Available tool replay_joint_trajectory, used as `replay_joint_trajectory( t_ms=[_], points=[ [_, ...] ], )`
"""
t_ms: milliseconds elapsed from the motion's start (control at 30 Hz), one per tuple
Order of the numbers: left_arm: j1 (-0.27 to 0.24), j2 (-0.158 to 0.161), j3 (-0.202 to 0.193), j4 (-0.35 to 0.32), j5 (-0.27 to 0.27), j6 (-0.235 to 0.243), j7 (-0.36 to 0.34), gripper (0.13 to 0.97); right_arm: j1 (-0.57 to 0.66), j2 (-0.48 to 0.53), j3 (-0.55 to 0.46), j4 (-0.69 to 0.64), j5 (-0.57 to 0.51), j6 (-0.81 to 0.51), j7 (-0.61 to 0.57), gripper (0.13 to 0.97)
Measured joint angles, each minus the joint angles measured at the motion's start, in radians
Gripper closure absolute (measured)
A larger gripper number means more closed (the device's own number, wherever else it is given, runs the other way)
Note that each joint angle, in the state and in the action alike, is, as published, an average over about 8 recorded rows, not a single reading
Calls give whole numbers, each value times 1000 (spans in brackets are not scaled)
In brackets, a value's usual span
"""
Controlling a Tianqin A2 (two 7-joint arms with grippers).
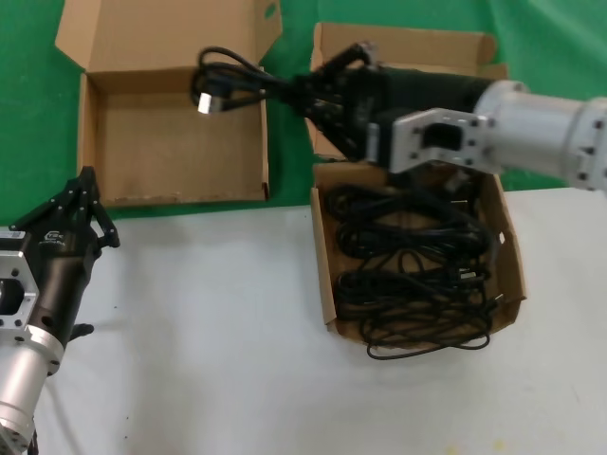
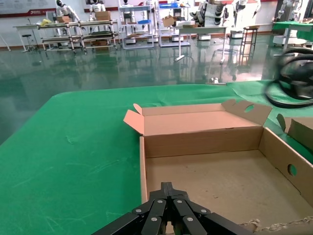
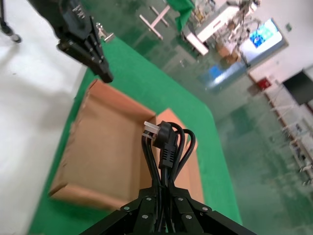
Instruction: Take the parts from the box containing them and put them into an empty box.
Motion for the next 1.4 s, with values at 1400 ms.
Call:
replay_joint_trajectory(
  t_ms=[1400],
  points=[
    [0, 0, 0, 0, 0, 0, 0, 952, -75, -123, 154, -93, 14, 236, 44, 616]
  ],
)
